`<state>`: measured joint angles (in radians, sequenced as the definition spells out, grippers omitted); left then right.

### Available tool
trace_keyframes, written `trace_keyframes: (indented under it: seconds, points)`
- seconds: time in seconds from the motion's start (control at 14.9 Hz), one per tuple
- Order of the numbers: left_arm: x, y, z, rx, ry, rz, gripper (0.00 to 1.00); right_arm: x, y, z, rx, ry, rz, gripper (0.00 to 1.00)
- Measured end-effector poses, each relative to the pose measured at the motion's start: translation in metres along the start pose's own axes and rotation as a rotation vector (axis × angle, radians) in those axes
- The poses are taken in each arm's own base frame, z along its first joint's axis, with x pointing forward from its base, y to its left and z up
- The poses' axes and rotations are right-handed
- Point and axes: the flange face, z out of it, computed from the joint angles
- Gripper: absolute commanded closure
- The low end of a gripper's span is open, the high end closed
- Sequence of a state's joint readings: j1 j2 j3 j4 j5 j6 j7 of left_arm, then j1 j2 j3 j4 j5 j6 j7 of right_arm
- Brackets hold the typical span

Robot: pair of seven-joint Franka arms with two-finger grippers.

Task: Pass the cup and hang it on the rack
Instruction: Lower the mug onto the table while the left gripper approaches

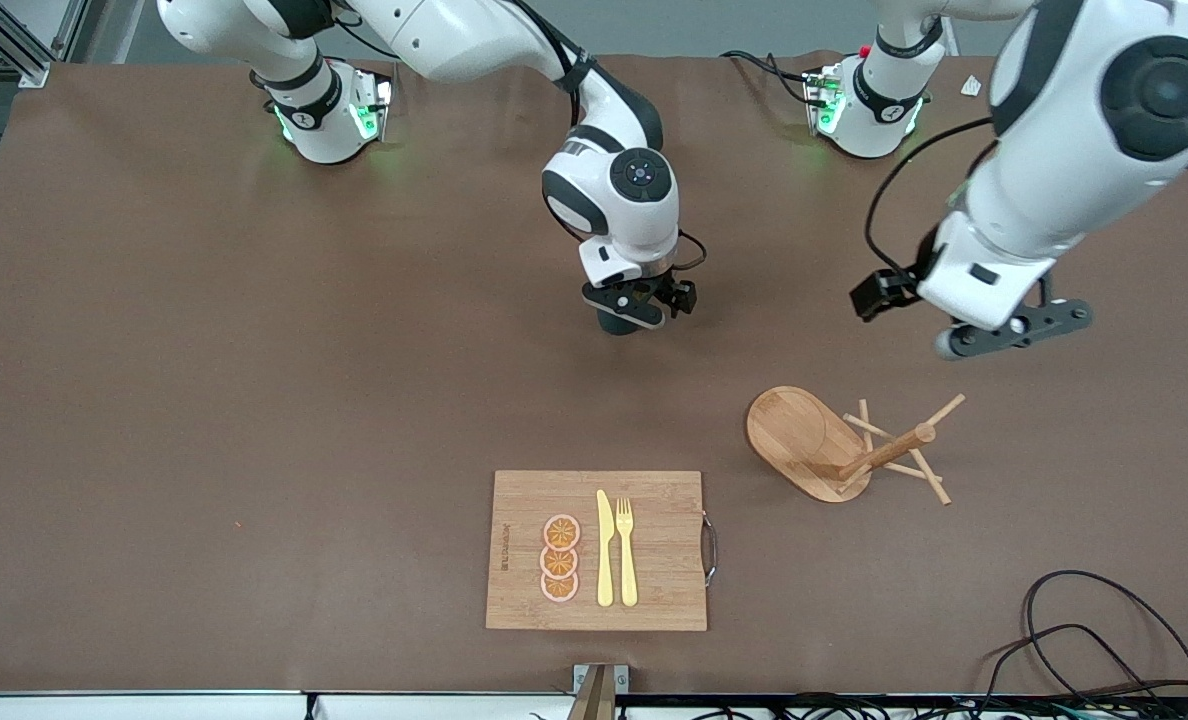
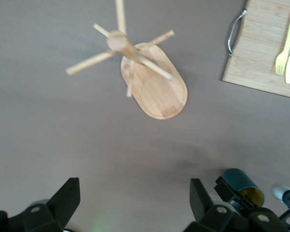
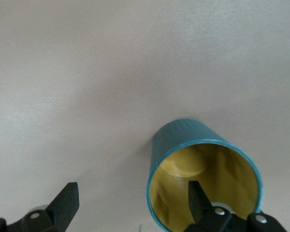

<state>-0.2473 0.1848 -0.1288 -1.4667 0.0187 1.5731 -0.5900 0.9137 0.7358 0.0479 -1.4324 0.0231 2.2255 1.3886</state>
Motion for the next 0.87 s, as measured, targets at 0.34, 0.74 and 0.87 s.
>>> trace_keyframes:
  seconds: [0.34, 0.74, 0.87]
  points:
    - [-0.006, 0.01, 0.0, 0.002, 0.001, -0.007, 0.0, 0.024, 0.008, -0.045, -0.061, -0.017, -0.002, 0.0]
    - [-0.002, 0.003, -0.001, 0.001, 0.002, -0.019, 0.0, 0.095, 0.045, -0.105, -0.118, -0.084, -0.099, 0.0]
    - [-0.004, 0.006, -0.001, 0.001, 0.003, -0.035, 0.0, 0.132, 0.07, -0.127, -0.141, -0.105, -0.144, 0.0]
